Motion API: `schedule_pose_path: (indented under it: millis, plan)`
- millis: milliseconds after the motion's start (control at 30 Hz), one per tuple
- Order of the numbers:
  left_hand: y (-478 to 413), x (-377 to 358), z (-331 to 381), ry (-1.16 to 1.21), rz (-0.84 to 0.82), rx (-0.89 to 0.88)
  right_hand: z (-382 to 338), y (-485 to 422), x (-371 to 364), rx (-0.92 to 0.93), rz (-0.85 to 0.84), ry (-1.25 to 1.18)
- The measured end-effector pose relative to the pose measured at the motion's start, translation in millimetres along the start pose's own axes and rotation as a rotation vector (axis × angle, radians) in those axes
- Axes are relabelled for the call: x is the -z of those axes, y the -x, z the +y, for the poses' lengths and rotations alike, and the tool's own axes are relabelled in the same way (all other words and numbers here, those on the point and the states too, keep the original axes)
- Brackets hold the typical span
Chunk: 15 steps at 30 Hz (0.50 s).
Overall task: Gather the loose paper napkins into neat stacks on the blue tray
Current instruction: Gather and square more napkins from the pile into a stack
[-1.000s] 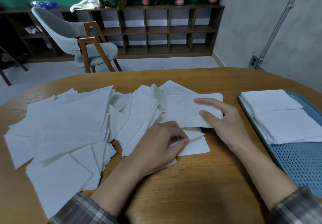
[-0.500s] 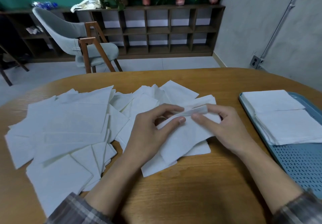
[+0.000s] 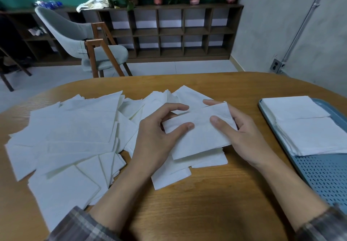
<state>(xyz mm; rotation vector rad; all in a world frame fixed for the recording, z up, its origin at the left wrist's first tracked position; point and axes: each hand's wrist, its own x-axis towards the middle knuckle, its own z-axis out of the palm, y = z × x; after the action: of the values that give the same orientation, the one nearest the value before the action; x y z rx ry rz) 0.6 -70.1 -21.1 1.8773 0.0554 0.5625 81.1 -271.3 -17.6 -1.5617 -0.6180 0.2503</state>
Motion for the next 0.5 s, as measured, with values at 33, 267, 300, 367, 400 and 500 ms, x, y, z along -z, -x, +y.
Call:
schedule_pose_path:
  millis: [33, 267, 300, 367, 400, 500]
  plan:
    - [0.4, -0.5, -1.0, -0.019, 0.008, -0.011, 0.7, -0.2, -0.3, 0.011, 0.008, 0.007]
    - [-3.6, 2.3, 1.3, 0.072, -0.029, 0.155, -1.9, -4.8, 7.5, -0.035, -0.022, -0.455]
    - [-3.6, 2.4, 2.3, 0.227, -0.122, 0.223, -1.4, -5.4, 8.2, -0.052, -0.03, -0.477]
    - [-2.2, 0.1, 2.8, 0.397, -0.211, 0.289, 1.5, -6.2, 7.9, -0.076, -0.004, -0.359]
    - [-1.0, -1.2, 3.5, 0.384, -0.205, 0.273, 3.1, -6.8, 6.8, -0.068, 0.019, -0.229]
    - [1.2, -4.0, -0.1, 0.18, -0.144, 0.134, 6.2, -6.5, 6.9, -0.045, 0.054, 0.023]
